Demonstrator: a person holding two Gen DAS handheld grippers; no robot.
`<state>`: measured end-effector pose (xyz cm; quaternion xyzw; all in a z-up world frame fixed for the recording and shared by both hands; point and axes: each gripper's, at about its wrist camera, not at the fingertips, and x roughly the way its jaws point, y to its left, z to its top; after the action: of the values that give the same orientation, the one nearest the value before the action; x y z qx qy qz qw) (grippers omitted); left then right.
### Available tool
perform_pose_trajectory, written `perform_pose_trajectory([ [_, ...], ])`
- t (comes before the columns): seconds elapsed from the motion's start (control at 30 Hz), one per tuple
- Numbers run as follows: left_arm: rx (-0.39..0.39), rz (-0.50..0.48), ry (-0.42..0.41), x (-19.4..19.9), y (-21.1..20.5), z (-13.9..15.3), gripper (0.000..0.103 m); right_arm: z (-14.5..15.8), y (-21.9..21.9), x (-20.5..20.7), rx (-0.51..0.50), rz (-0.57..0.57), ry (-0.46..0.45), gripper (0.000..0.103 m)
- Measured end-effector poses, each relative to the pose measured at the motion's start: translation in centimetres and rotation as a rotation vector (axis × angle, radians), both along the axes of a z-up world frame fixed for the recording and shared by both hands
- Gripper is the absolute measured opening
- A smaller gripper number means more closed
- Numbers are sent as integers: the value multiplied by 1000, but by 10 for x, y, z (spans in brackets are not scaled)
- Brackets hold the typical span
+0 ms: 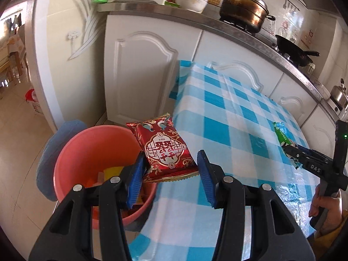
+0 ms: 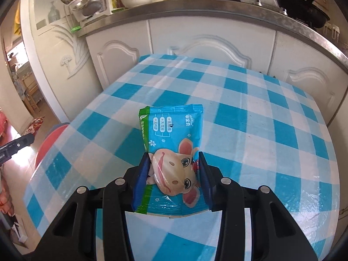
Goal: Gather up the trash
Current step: 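Carry both packets over the red bucket with both grippers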
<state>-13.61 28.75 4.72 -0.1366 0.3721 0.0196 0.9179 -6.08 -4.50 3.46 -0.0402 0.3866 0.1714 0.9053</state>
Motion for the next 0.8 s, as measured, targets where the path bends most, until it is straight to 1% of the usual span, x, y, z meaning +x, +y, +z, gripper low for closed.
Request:
perform_pose_trajectory([
  [0.1,-14,61,2,-9,28,-2,50,15,32,-5,47,80,-2,44],
  [0.2,-26,111,3,-16,51,-4,50,29,73,-11,84,178,2,44],
  [0.37,-47,164,13,-26,75,-13,50,36,151,-19,113,346,43,45],
  [0.53,-66,186,32,-25,90,-25,50,26,222,-23,91,462,79,45],
  [0.67,-75,195,53,-20,97,-37,50,12,259,-21,82,514,119,46],
  [0.77,-67,193,75,-14,100,-51,51,1,277,-17,82,543,148,51],
  [0.8,-56,201,93,-10,101,-58,53,-1,280,-15,87,541,154,61],
])
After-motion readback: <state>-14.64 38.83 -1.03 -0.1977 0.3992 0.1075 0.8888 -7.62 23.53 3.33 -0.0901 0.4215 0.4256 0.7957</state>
